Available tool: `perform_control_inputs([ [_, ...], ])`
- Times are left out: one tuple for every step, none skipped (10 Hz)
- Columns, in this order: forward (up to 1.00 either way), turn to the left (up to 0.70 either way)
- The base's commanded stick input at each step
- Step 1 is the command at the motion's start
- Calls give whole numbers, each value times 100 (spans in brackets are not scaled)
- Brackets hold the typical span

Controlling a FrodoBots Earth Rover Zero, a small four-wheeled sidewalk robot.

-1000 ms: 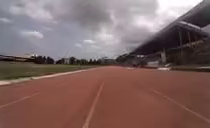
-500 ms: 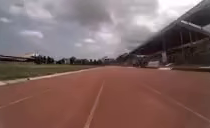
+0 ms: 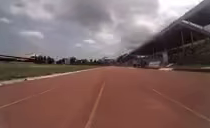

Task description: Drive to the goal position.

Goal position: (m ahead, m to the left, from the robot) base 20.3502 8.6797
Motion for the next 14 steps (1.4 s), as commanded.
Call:
perform_control_inputs([
  [45, 0],
  [45, 0],
  [45, 0],
  [45, 0],
  [45, 0],
  [45, 0],
  [45, 0],
  [45, 0],
  [45, 0],
  [45, 0],
  [45, 0],
  [45, 0],
  [45, 0],
  [45, 0],
])
